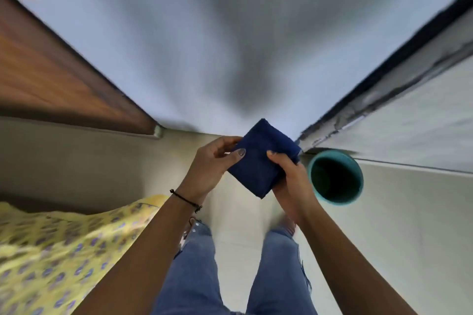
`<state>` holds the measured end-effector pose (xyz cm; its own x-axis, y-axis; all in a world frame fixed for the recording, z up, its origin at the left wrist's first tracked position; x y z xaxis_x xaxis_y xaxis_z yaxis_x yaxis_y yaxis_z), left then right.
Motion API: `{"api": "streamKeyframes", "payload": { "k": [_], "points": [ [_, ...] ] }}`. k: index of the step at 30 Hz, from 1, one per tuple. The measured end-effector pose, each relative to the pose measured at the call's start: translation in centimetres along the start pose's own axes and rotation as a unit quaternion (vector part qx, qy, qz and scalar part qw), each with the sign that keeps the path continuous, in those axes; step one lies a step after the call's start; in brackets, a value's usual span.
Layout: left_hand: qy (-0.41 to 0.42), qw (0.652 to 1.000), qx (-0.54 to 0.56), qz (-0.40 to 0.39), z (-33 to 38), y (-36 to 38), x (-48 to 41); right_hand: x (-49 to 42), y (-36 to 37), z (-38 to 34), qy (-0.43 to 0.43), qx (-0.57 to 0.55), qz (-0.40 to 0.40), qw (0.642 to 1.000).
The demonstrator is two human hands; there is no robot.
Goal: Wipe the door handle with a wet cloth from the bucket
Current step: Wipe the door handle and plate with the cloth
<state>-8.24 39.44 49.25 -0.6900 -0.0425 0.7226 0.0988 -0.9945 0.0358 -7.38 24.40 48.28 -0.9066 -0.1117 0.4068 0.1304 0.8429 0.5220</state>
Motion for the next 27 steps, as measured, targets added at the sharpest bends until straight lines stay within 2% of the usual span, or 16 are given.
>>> {"api": "streamKeyframes", "payload": {
  "k": [3, 7, 11, 14, 20, 25, 27],
  "points": [
    [0.011, 0.999, 0.022, 0.041, -0.2, -8.8, 2.6, 1.5, 7.2, 3.7, 0.014, 0.028, -0.002, 0.999],
    [0.073, 0.978, 0.062, 0.183, 1.7, -21.1, 5.5, 2.0, 16.5, 7.1, 0.017, 0.089, -0.025, 0.996],
    [0.138, 0.945, 0.057, 0.292, 6.2, -29.8, 7.5, 0.8, 24.6, 6.5, -0.062, 0.203, -0.062, 0.975],
    [0.22, 0.912, 0.023, 0.344, 10.8, -34.3, 8.1, -0.9, 30.3, 3.5, -0.189, 0.27, -0.067, 0.942],
    [0.337, 0.821, -0.092, 0.451, 19.5, -40.2, 8.2, -3.4, 41.1, -2.6, -0.445, 0.262, -0.089, 0.852],
    [0.391, 0.755, -0.161, 0.501, 24.7, -43.5, 7.4, -6.9, 48.2, -3.4, -0.547, 0.328, -0.108, 0.762],
    [0.401, 0.73, -0.188, 0.521, 26.1, -44.4, 7.0, -8.1, 50.7, -2.8, -0.585, 0.376, -0.115, 0.709]
  ]
}}
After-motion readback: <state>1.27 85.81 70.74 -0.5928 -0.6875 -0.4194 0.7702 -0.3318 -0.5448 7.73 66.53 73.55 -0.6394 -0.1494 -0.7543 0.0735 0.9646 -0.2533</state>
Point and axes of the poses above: each hand's wrist, its own x-axis away from the middle knuckle, its own y-axis out of the palm, z = x × y, the point moved 6 cm from there along -x, towards the middle knuckle, and after that the axes turned 15 degrees about -y, right-handed, at the moved point
